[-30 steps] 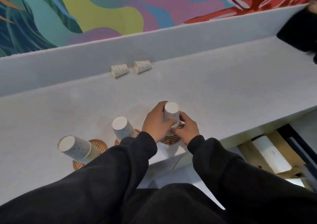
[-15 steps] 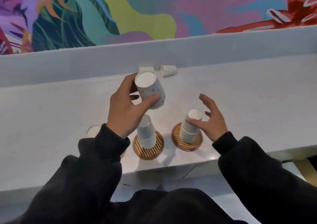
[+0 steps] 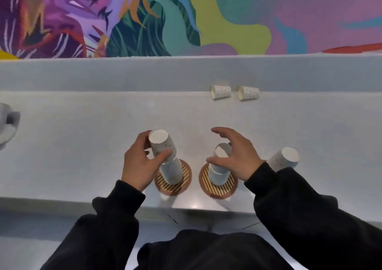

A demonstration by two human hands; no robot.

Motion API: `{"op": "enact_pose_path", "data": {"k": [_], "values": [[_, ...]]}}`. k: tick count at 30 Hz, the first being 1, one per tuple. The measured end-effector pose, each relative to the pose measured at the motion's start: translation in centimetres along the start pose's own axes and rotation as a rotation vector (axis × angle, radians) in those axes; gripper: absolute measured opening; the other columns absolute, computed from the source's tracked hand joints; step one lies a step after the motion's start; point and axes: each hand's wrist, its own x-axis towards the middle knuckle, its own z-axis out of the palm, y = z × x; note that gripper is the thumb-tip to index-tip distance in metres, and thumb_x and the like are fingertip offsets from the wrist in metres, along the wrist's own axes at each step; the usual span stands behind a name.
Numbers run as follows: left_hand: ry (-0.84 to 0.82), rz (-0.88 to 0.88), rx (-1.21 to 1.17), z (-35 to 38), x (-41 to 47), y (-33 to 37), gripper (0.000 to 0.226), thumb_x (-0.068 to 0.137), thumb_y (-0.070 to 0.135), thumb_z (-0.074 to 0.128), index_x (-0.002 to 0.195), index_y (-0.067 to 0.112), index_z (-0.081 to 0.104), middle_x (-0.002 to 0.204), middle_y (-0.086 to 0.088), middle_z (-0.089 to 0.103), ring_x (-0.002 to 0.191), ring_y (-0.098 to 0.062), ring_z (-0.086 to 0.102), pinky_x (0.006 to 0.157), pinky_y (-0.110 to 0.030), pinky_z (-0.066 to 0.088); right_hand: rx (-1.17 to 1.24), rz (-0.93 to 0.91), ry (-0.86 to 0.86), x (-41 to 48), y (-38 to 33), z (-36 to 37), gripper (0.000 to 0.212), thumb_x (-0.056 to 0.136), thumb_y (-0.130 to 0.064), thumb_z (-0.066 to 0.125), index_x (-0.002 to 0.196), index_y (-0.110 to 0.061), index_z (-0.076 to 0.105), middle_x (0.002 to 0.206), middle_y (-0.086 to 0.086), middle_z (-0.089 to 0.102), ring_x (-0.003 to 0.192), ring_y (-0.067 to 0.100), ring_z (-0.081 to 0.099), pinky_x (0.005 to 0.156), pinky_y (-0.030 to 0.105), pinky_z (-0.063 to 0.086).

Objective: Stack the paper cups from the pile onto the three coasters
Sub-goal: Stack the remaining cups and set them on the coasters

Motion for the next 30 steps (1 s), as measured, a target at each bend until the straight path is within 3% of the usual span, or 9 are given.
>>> {"op": "enact_pose_path", "data": {"k": [6, 11, 15, 20, 26, 30], "values": [[-0.120, -0.057, 0.003, 2.1, -0.2, -3.4, 0.059, 0.078, 0.028, 0.088, 0.125, 0.037, 0.053, 0.123, 0.016, 0.063, 0.113, -0.012, 0.059, 0.091, -0.024, 0.049, 0.015, 0.169, -0.026, 0.0, 2.4, 0.9, 0.076, 0.077, -0.023, 0.089, 0.141, -0.038, 0.050, 0.135, -0.014, 0.061, 0.121, 0.011, 0.057, 0.105, 0.030, 0.050], [-0.195, -0.121, 0.008, 3.2, -0.1, -5.7, 0.068, 0.076, 0.025, 0.090, 0.128, 0.037, 0.048, 0.125, 0.014, 0.061, 0.117, -0.014, 0.058, 0.094, -0.028, 0.055, 0.073, 0.264, 0.004, -0.4, 3.5, 2.0, 0.068, 0.073, -0.023, 0.091, 0.129, -0.039, 0.056, 0.121, -0.015, 0.065, 0.111, 0.008, 0.060, 0.092, 0.025, 0.055], [-0.261, -0.150, 0.069, 3.5, 0.1, -7.1, 0.076, 0.074, 0.021, 0.091, 0.130, 0.040, 0.043, 0.125, 0.013, 0.059, 0.121, -0.017, 0.057, 0.100, -0.041, 0.056, 0.100, 0.354, -0.002, -0.7, 4.4, 3.0, 0.068, 0.071, -0.022, 0.093, 0.126, -0.036, 0.055, 0.121, -0.016, 0.064, 0.116, 0.011, 0.058, 0.098, 0.031, 0.056], [-0.309, -0.196, 0.100, 4.0, 0.2, -7.7, 0.084, 0.072, 0.021, 0.092, 0.134, 0.037, 0.037, 0.129, 0.008, 0.057, 0.126, -0.025, 0.057, 0.103, -0.045, 0.054, 0.107, 0.437, -0.026, -1.1, 5.3, 3.8, 0.074, 0.074, -0.021, 0.092, 0.132, -0.038, 0.048, 0.132, -0.013, 0.060, 0.132, 0.020, 0.055, 0.110, 0.045, 0.051], [-0.326, -0.193, 0.132, 4.1, 0.5, -8.0, 0.087, 0.071, 0.023, 0.093, 0.134, 0.037, 0.034, 0.138, -0.001, 0.058, 0.129, -0.030, 0.057, 0.106, -0.049, 0.052, 0.099, 0.449, -0.033, -1.1, 5.4, 3.9, 0.073, 0.075, -0.021, 0.091, 0.129, -0.041, 0.045, 0.126, -0.017, 0.057, 0.133, 0.021, 0.054, 0.109, 0.042, 0.050], [-0.330, -0.167, 0.151, 4.1, 0.9, -8.3, 0.087, 0.070, 0.025, 0.094, 0.134, 0.035, 0.035, 0.137, -0.001, 0.058, 0.129, -0.029, 0.056, 0.105, -0.047, 0.052, 0.083, 0.451, -0.052, -0.9, 5.5, 3.6, 0.074, 0.076, -0.022, 0.091, 0.130, -0.039, 0.044, 0.134, -0.011, 0.058, 0.133, 0.021, 0.054, 0.107, 0.040, 0.049]]}}
